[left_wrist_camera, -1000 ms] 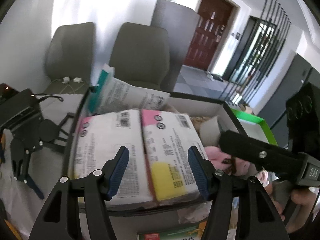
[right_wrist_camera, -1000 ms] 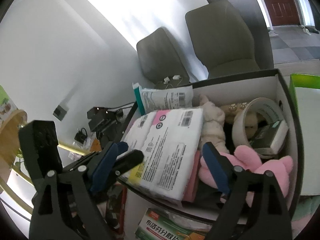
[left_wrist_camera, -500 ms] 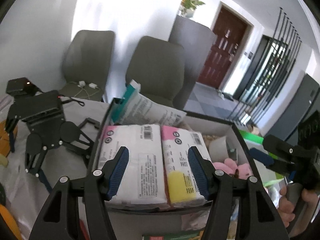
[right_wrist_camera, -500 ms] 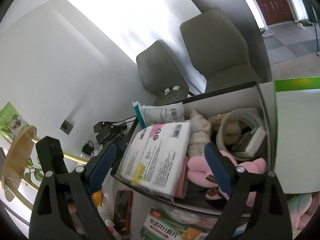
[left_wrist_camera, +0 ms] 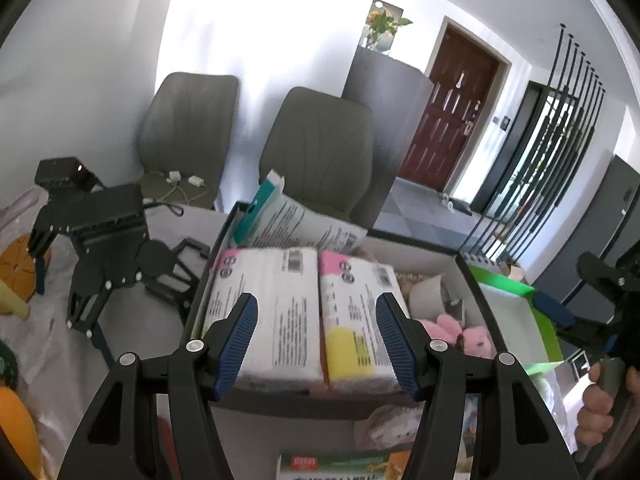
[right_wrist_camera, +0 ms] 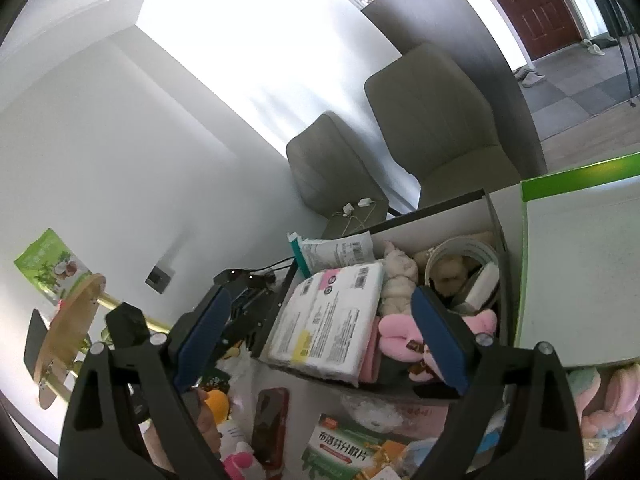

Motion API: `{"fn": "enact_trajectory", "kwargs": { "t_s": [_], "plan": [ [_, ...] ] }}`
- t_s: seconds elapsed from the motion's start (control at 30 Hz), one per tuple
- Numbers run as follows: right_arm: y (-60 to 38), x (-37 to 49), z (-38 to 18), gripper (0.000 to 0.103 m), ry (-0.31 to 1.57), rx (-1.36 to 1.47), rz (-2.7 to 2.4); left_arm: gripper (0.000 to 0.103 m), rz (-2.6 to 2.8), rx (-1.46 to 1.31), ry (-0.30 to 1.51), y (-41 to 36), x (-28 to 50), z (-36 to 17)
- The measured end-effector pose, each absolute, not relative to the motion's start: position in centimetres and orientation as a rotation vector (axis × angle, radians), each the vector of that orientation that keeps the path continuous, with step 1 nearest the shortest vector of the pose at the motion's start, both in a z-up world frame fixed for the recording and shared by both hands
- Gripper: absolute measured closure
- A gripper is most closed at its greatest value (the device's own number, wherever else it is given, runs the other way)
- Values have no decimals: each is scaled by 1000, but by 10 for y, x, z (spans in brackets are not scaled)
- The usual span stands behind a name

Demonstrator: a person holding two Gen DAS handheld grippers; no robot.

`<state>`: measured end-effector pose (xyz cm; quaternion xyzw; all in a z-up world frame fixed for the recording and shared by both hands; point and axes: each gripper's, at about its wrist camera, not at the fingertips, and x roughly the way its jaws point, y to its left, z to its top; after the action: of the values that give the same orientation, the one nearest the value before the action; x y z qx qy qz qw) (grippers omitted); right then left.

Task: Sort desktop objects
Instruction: 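Open the right gripper and release the pack in the dark box, then move the right tool toward the green-and-white medicine box on the table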

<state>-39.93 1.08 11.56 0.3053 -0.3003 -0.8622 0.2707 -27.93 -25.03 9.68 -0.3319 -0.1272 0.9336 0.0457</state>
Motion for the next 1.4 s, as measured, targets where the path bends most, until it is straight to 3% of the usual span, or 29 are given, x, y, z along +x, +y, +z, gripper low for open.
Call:
{"fn": "enact_trajectory", "kwargs": {
  "t_s": [0.37,0.8,0.97,1.4],
  "plan": [
    [24,-361,109,10,-822,841,-2313,41,2842,-1086,-424,-249,-244,82],
    [1,-317,101,10,-706,922,-2279,41,2801,-1066,-523,-252,-191,79],
    [-11,-308,93,4,-685,971,-2244,41,2797,-1097,-531,-257,-181,74],
    [-80,-324,37,1,-624,1265,-2050,41,2693,-1285,-560,-259,-165,1]
  ]
}}
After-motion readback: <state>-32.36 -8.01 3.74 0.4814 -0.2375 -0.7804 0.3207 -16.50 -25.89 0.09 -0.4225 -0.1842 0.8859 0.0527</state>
